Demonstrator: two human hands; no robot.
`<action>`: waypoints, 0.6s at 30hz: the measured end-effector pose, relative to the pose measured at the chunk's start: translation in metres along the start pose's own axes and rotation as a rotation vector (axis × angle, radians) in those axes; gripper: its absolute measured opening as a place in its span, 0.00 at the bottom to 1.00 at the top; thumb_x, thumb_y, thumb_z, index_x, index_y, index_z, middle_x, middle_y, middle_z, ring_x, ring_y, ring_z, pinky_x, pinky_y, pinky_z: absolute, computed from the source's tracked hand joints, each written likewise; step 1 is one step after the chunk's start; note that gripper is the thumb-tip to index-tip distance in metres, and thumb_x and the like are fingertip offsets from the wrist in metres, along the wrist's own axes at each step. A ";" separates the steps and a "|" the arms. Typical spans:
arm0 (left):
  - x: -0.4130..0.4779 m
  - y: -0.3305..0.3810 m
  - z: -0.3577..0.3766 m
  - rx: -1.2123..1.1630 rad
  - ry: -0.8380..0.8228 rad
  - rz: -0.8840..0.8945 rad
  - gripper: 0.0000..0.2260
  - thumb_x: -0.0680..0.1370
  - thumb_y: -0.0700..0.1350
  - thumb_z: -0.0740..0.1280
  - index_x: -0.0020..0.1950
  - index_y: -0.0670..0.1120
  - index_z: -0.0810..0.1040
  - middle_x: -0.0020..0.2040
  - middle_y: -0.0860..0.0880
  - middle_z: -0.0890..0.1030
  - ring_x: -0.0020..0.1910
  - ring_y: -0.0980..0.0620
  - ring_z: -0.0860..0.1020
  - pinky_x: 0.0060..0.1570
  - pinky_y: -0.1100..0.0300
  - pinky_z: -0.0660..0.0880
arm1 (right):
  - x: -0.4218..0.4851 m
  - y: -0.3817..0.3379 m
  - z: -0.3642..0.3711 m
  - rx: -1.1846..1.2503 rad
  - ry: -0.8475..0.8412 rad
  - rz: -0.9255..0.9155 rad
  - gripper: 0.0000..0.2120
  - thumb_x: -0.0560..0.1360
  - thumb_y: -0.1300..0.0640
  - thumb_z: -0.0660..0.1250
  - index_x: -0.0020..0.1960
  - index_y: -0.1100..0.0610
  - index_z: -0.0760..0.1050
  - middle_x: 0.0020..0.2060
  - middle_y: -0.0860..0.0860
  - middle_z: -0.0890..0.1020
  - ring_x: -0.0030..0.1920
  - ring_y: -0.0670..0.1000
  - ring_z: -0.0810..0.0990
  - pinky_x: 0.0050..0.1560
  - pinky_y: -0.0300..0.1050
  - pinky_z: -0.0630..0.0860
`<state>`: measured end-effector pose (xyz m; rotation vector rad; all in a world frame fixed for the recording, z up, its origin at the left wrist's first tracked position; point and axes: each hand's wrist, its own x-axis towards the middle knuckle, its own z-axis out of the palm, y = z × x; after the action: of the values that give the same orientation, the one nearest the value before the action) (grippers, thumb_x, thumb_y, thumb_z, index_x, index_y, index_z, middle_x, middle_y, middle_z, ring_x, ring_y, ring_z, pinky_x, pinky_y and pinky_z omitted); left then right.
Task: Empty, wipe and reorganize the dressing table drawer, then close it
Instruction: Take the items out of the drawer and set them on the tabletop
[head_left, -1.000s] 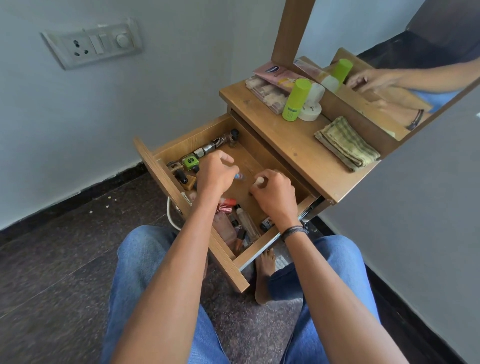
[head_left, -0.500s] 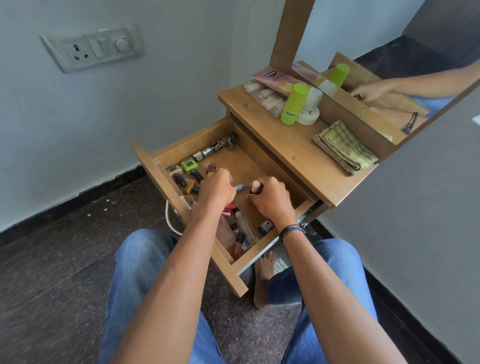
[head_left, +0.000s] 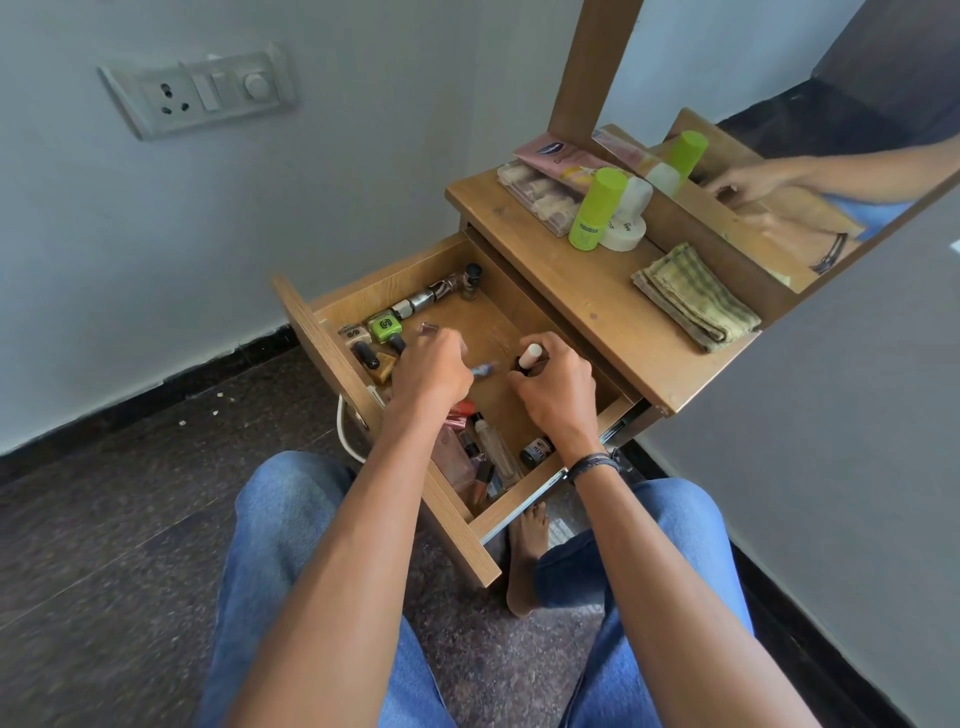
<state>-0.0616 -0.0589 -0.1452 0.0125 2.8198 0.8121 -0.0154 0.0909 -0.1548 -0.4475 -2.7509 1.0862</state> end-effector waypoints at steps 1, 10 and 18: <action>0.001 -0.002 -0.003 -0.014 0.051 0.013 0.15 0.77 0.38 0.71 0.64 0.47 0.79 0.61 0.44 0.80 0.55 0.46 0.80 0.43 0.57 0.75 | 0.000 0.001 0.000 0.004 -0.003 -0.001 0.18 0.73 0.58 0.76 0.61 0.48 0.77 0.49 0.44 0.78 0.49 0.48 0.79 0.49 0.45 0.78; 0.019 -0.015 -0.006 0.123 -0.007 0.011 0.21 0.80 0.39 0.68 0.73 0.46 0.72 0.72 0.42 0.70 0.71 0.41 0.66 0.63 0.48 0.71 | -0.001 0.001 0.003 0.013 -0.031 -0.029 0.17 0.73 0.58 0.75 0.59 0.47 0.77 0.49 0.45 0.79 0.48 0.47 0.78 0.43 0.40 0.72; 0.016 -0.013 -0.001 0.344 -0.040 0.062 0.18 0.79 0.38 0.67 0.68 0.47 0.75 0.69 0.43 0.74 0.69 0.40 0.65 0.62 0.44 0.71 | -0.001 0.002 0.002 0.020 -0.058 -0.039 0.16 0.74 0.58 0.75 0.59 0.48 0.77 0.49 0.46 0.80 0.46 0.47 0.78 0.41 0.38 0.74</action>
<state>-0.0768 -0.0697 -0.1548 0.1668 2.8948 0.3240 -0.0148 0.0905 -0.1574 -0.3636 -2.7838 1.1336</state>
